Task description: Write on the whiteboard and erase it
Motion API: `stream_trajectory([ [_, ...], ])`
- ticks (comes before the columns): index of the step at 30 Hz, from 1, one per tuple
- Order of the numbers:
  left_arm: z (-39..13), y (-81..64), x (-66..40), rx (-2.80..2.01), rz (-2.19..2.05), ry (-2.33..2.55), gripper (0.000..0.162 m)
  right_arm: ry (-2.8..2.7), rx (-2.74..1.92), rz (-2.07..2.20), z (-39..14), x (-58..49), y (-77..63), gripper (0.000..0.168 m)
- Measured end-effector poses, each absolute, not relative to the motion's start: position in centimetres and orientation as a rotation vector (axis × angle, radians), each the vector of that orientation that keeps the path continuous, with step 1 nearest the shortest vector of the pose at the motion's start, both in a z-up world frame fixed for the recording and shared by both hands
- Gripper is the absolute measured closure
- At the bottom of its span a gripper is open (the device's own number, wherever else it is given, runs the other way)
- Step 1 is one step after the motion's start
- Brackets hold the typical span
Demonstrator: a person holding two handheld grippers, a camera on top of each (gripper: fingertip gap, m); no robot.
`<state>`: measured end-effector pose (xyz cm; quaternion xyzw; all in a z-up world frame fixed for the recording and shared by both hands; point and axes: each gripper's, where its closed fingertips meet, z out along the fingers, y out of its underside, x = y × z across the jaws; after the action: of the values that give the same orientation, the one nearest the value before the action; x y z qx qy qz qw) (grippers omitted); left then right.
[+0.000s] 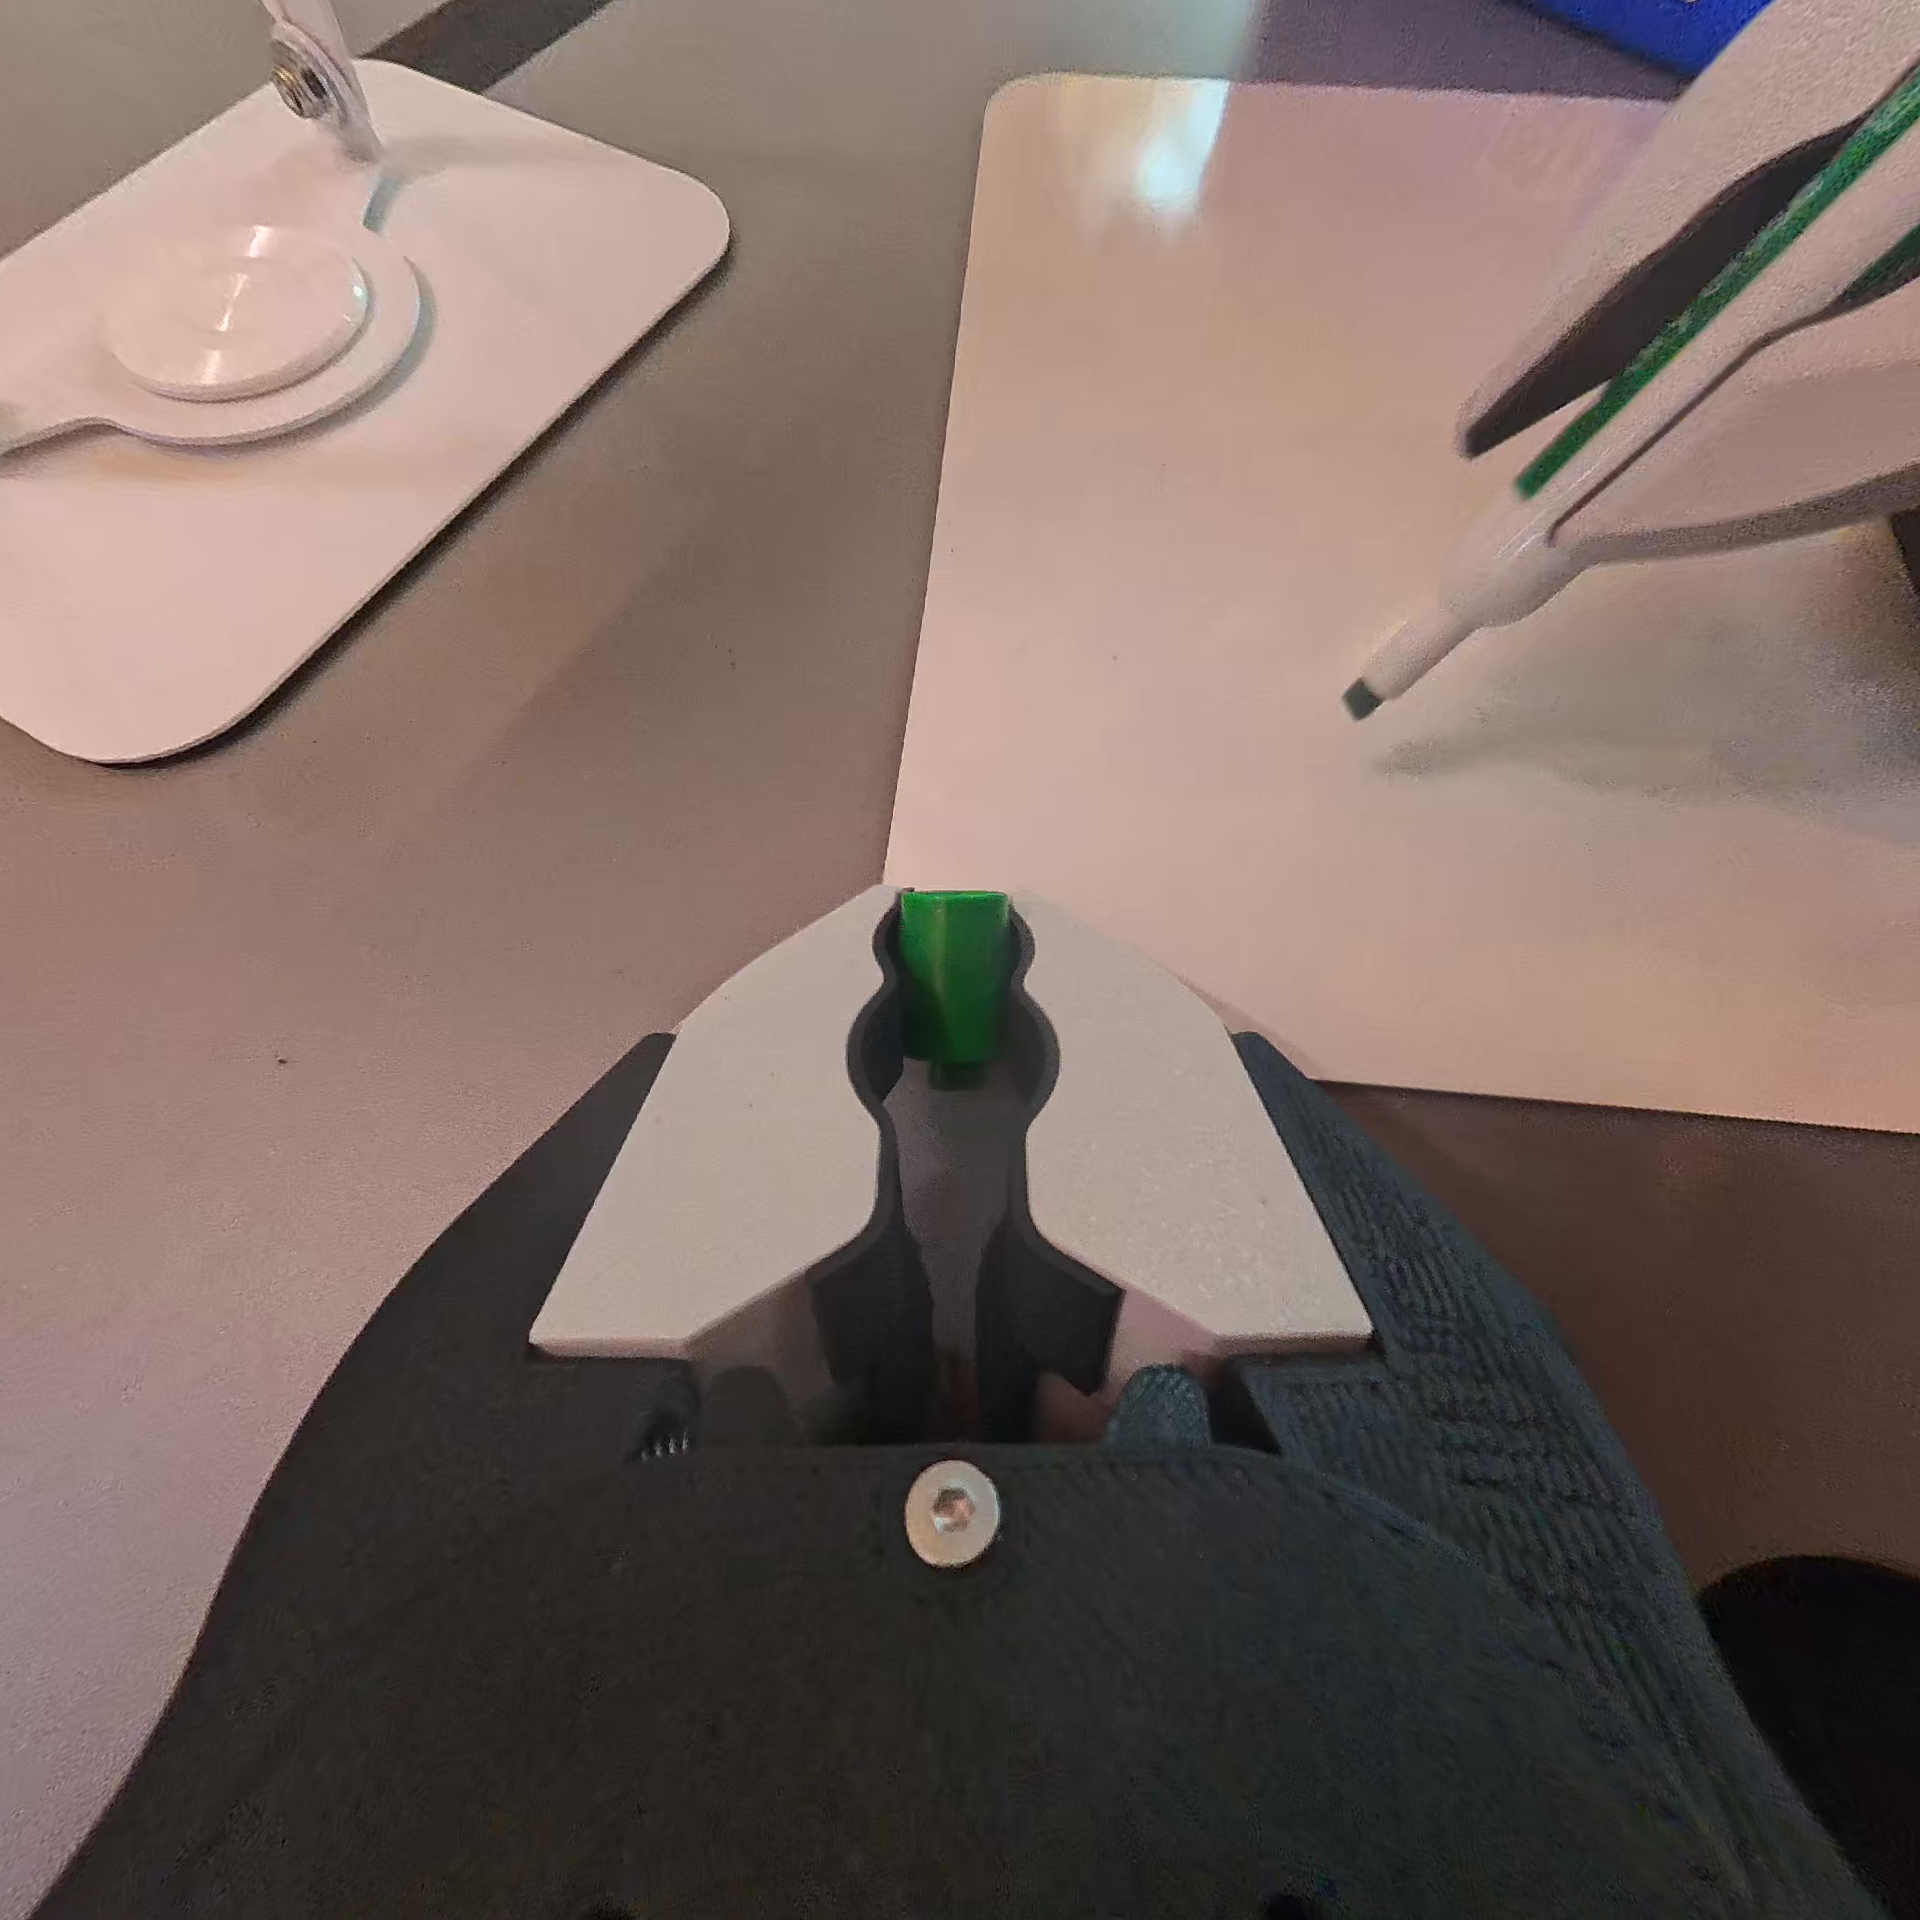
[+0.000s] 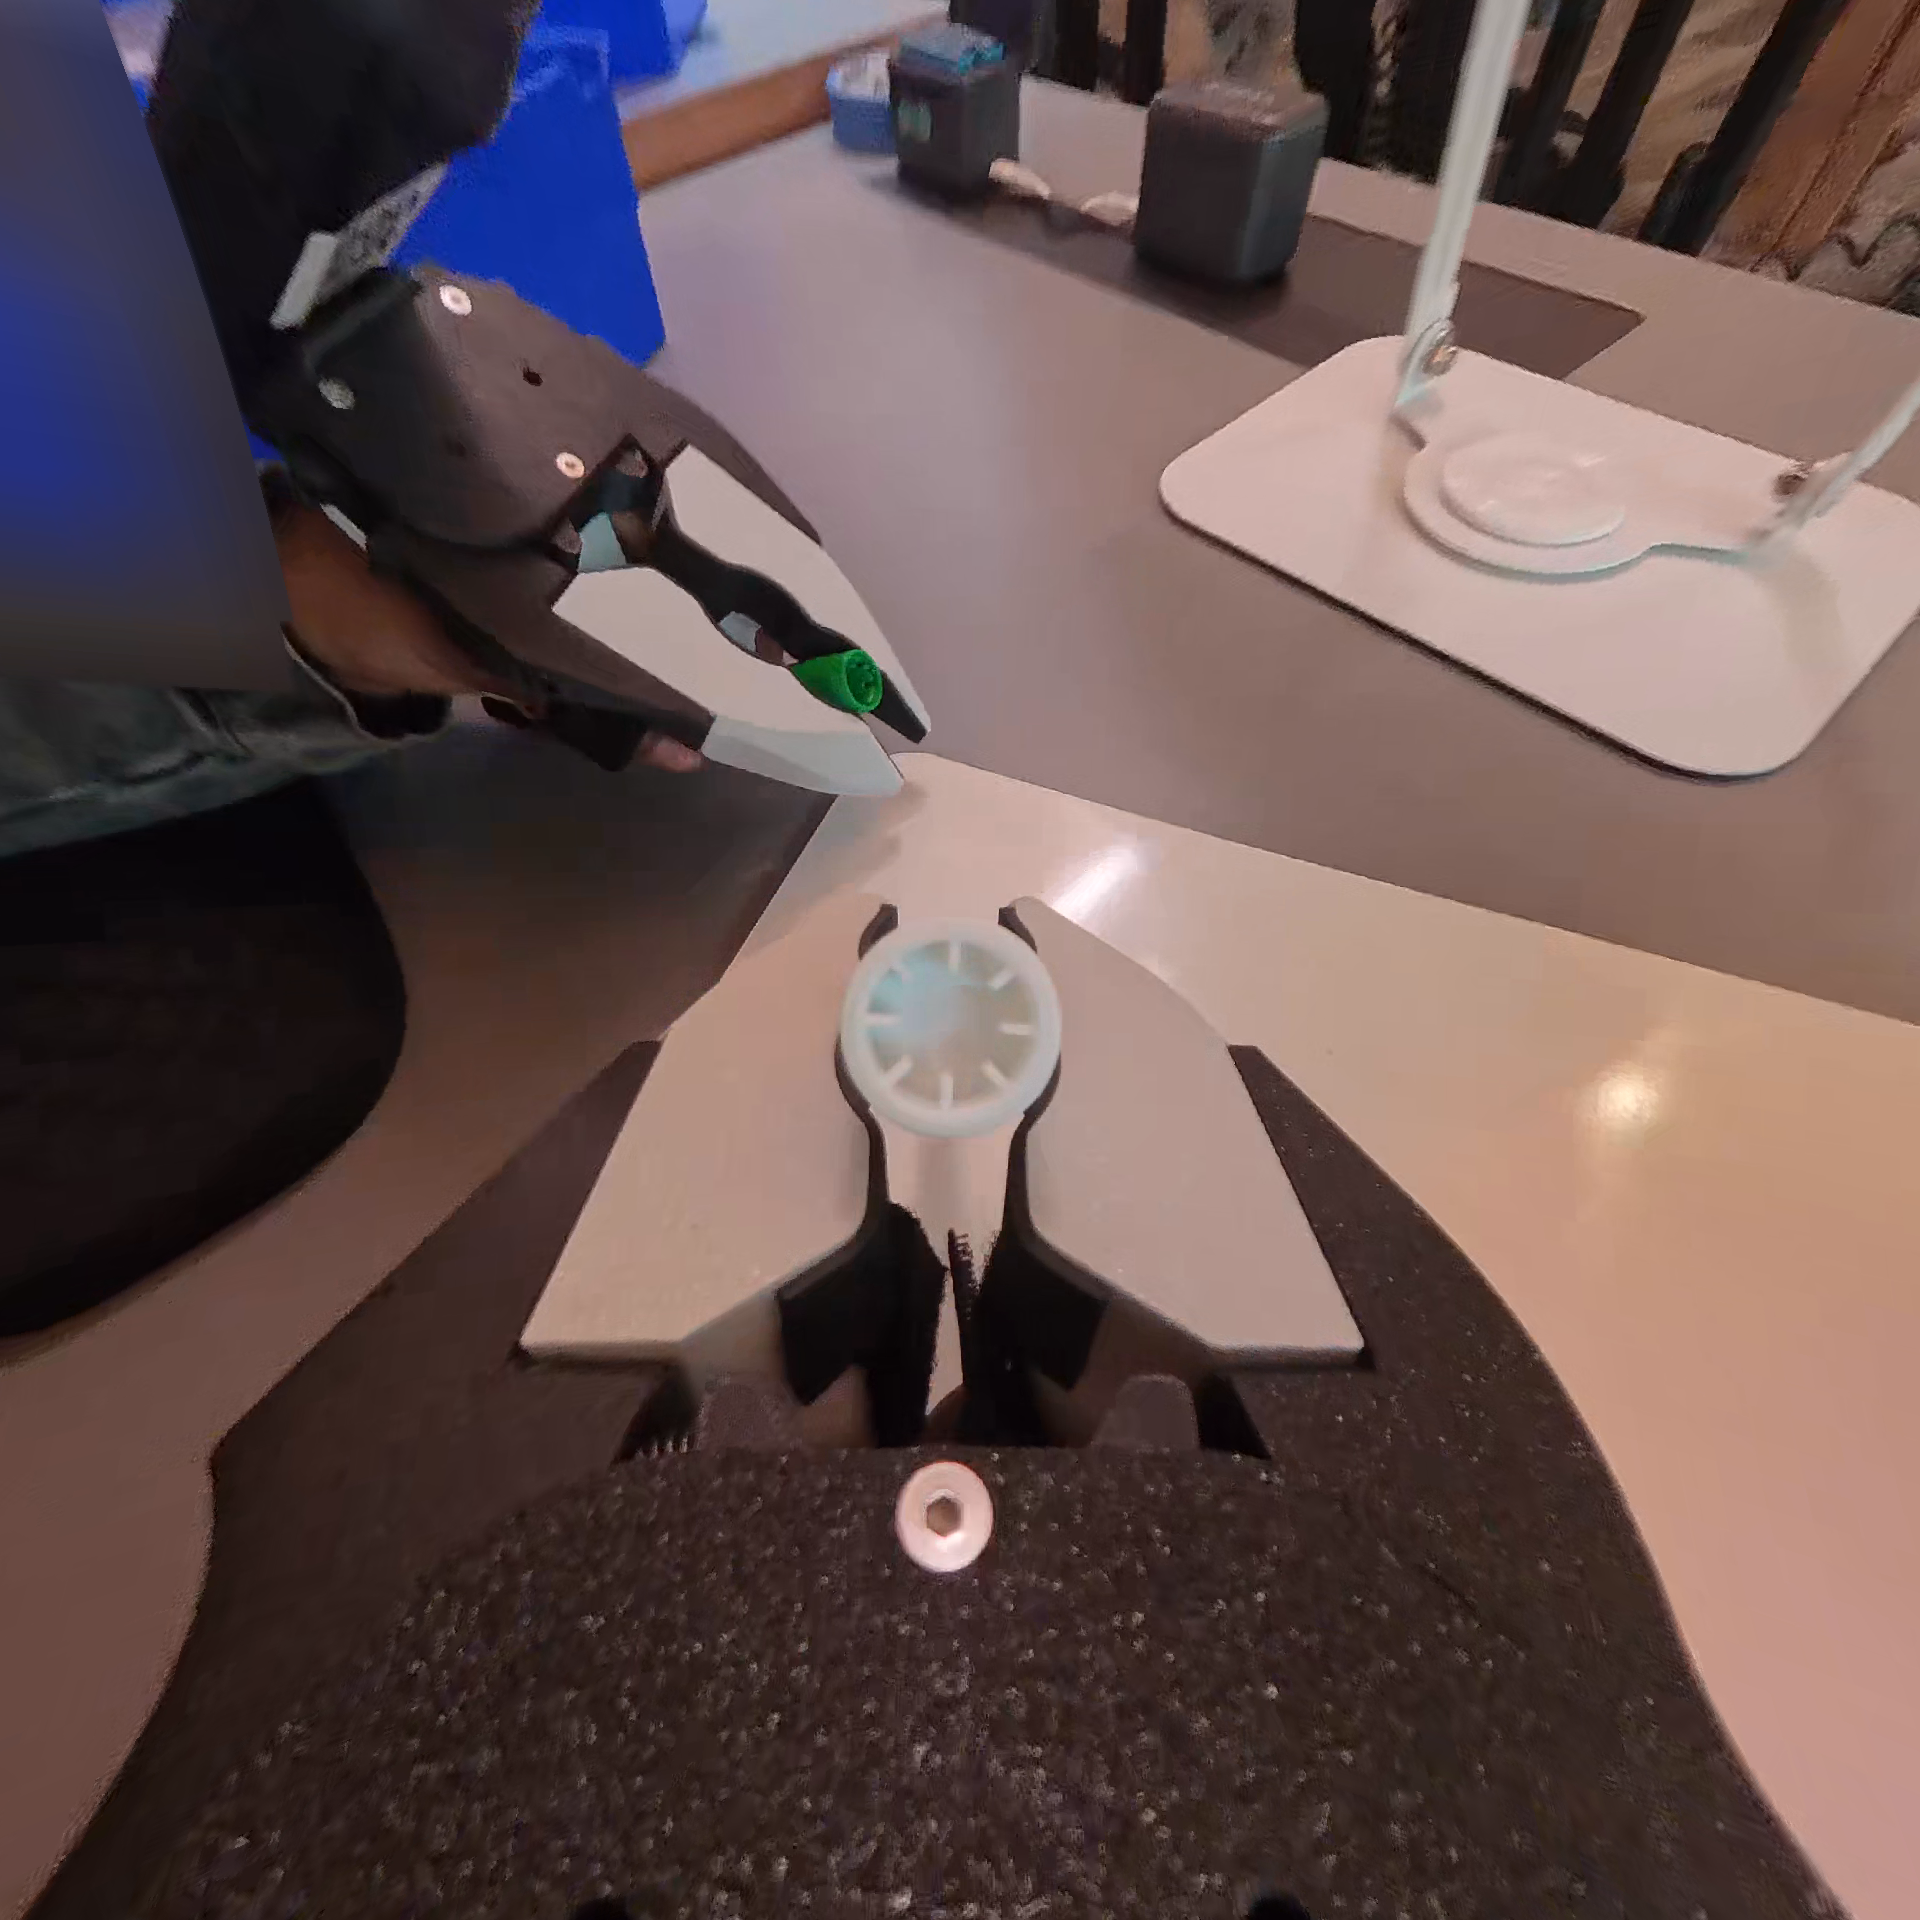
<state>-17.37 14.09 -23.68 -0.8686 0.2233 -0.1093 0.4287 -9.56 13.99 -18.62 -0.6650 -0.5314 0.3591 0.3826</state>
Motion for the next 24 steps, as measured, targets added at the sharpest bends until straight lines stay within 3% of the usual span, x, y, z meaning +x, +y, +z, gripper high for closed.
stream_trajectory([
  [24, -24.8, 13.5, -17.0, -2.227, -0.287, 0.626, 0.146, -1.541, -1.672, 0.802, -20.7, -14.1, 12.6, 0.149],
])
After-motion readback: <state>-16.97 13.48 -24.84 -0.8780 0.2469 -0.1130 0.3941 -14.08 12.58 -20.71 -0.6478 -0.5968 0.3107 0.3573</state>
